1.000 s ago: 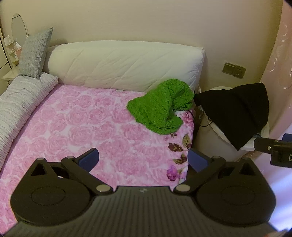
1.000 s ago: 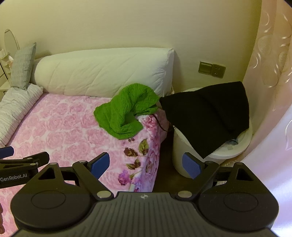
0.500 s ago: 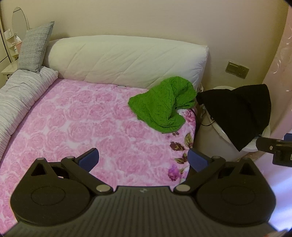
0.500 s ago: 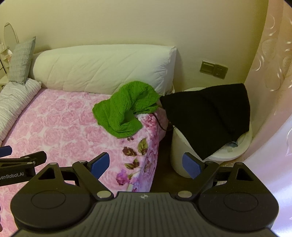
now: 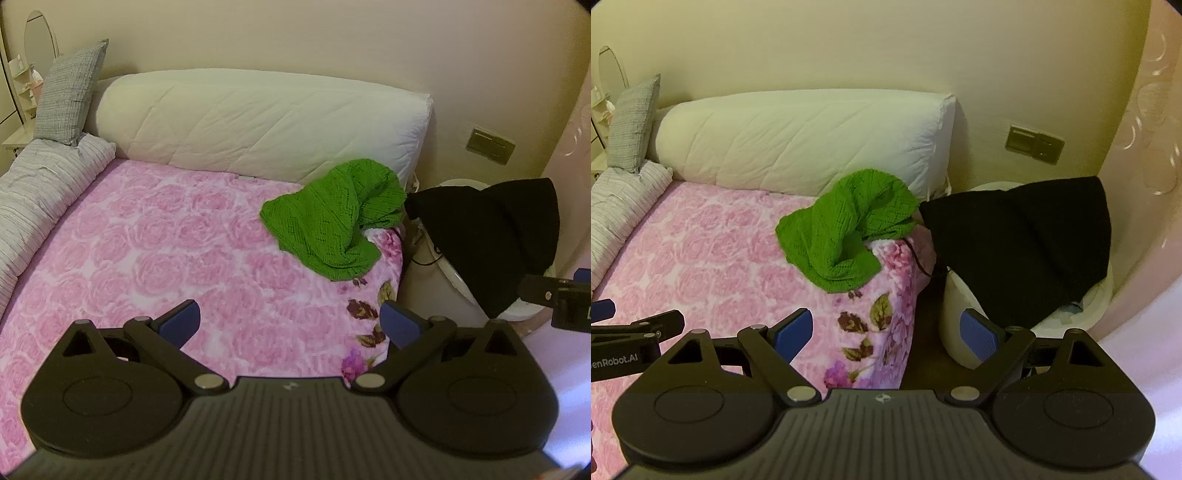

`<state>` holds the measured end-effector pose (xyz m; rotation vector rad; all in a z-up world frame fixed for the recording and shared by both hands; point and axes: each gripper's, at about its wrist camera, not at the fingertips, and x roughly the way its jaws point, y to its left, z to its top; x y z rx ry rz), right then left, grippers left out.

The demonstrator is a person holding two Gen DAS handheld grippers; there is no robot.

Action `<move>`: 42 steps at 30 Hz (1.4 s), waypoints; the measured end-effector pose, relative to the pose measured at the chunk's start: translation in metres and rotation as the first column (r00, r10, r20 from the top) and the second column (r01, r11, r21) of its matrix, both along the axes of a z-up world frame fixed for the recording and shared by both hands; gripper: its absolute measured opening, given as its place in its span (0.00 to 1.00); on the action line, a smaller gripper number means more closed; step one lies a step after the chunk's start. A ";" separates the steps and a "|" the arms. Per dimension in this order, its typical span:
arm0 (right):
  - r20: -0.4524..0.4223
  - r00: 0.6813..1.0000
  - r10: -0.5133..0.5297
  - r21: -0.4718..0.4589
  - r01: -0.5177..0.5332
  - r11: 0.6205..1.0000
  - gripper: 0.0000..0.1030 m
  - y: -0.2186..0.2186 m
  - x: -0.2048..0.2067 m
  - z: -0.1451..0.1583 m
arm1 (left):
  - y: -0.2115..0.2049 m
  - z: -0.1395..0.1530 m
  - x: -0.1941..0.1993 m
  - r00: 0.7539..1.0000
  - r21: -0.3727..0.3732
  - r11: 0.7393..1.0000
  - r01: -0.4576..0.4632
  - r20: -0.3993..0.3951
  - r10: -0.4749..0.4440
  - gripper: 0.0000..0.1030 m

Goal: Fold clothes

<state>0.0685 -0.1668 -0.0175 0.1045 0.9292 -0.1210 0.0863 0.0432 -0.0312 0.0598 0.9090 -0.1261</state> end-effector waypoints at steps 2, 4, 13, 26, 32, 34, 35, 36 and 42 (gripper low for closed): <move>-0.007 1.000 0.008 0.001 -0.008 1.000 0.87 -0.003 0.010 -0.004 | -0.003 -0.005 0.008 1.000 0.001 1.000 -0.011 -0.009 0.011 0.99; -0.018 1.000 0.019 0.005 -0.019 1.000 0.87 -0.008 0.022 -0.009 | -0.005 -0.009 0.017 1.000 0.003 1.000 -0.019 -0.020 0.019 0.99; -0.080 0.995 0.062 0.035 -0.059 0.998 0.87 -0.043 0.094 -0.043 | -0.035 -0.035 0.079 0.995 0.025 0.998 -0.053 -0.085 0.055 0.99; -0.187 0.972 0.142 0.069 -0.132 0.989 0.87 -0.095 0.204 -0.120 | -0.074 -0.107 0.180 0.974 0.025 0.996 -0.087 -0.209 0.090 0.99; -0.197 0.972 0.129 0.169 -0.096 0.981 0.87 -0.126 0.252 -0.165 | -0.094 -0.159 0.223 0.969 -0.002 0.999 -0.041 -0.245 0.039 0.93; -0.201 0.972 0.120 0.198 -0.080 0.977 0.86 -0.133 0.268 -0.177 | -0.099 -0.170 0.232 0.968 -0.011 1.000 -0.021 -0.250 0.018 0.92; -0.203 0.972 0.116 0.211 -0.072 0.975 0.85 -0.137 0.276 -0.183 | -0.103 -0.176 0.238 0.968 -0.015 1.000 -0.010 -0.251 0.006 0.92; -0.206 0.972 0.112 0.224 -0.064 0.972 0.83 -0.140 0.284 -0.189 | -0.106 -0.183 0.244 0.968 -0.019 1.000 0.000 -0.252 -0.005 0.92; -0.238 0.962 0.131 0.268 -0.064 0.961 0.78 -0.151 0.317 -0.231 | -0.117 -0.220 0.278 0.964 -0.027 0.999 0.021 -0.266 -0.027 0.87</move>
